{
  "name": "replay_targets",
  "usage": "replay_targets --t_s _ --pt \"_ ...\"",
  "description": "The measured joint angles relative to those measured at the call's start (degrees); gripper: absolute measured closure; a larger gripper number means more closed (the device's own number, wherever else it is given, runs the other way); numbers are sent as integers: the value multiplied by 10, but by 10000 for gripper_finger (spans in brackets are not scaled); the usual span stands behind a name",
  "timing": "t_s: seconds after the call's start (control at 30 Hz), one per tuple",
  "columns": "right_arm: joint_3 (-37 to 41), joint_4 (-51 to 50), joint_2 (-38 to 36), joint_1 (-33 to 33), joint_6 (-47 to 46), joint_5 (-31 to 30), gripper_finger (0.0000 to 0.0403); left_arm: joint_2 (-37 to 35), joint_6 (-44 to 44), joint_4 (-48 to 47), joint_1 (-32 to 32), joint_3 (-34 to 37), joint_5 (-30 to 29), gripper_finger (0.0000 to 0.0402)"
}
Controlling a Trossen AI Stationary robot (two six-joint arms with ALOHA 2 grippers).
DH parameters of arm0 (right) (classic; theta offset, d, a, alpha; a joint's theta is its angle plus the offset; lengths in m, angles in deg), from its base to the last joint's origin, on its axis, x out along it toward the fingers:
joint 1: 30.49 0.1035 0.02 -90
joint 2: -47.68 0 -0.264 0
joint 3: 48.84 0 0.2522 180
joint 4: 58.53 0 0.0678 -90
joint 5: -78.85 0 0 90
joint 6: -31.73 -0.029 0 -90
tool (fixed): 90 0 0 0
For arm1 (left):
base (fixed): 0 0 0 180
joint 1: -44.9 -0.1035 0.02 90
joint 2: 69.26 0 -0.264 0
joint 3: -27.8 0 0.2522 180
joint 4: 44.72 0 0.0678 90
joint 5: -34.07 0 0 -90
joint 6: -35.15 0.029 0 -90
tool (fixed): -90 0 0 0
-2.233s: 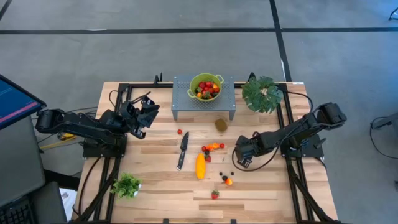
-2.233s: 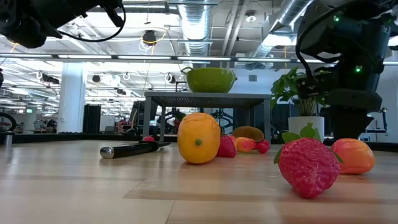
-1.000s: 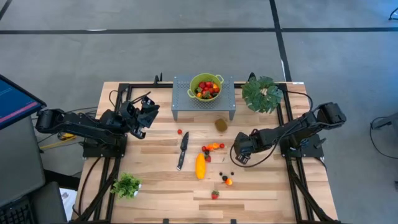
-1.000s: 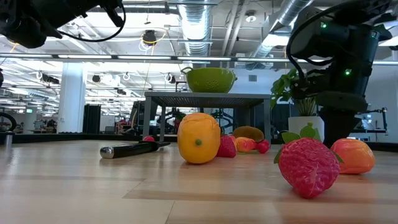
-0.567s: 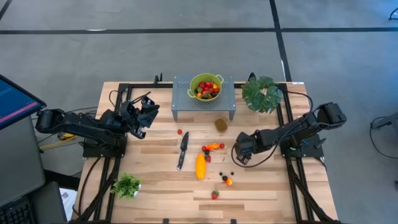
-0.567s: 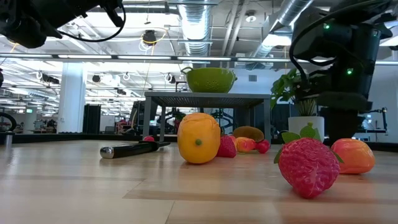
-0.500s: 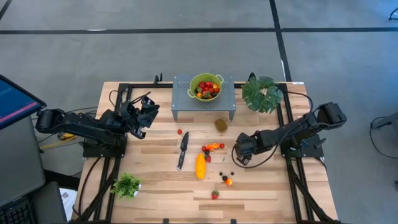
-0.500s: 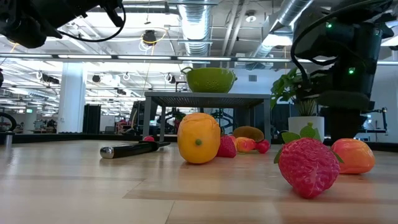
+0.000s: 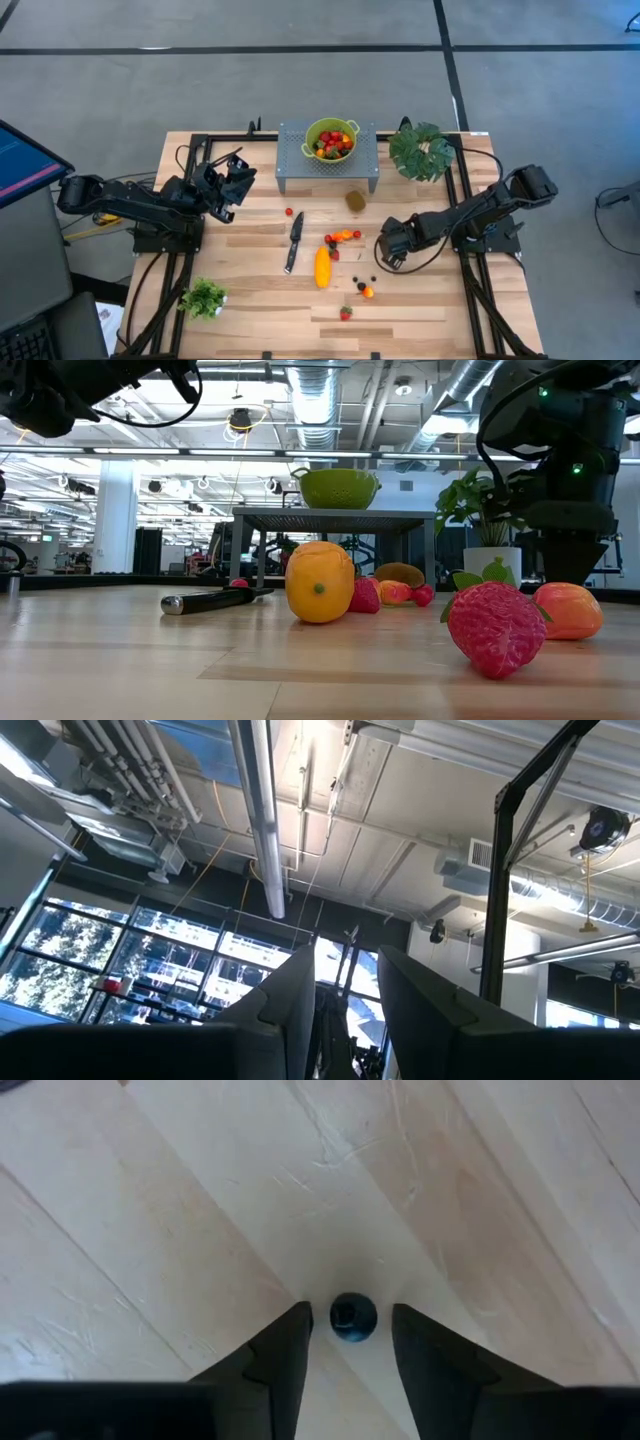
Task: Pick & Place Fruit
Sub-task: Put the blueberry into the green strainer bowl on the shelf
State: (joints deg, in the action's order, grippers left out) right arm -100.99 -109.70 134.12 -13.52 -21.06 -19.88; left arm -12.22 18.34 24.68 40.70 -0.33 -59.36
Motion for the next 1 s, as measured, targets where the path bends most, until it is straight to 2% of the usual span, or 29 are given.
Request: replay_targets --t_s 0.47,0.6,0.83,1.0 --pt "0 12 0 -13 24 -8 287 0 0 0 0 0 2 296" --pt "0 14 0 -12 24 -10 309 0 0 0 0 0 2 296" --pt "0 17 0 -12 38 -11 369 0 0 0 0 0 2 296" --pt "0 18 0 -12 39 -12 370 0 0 0 0 0 2 296"
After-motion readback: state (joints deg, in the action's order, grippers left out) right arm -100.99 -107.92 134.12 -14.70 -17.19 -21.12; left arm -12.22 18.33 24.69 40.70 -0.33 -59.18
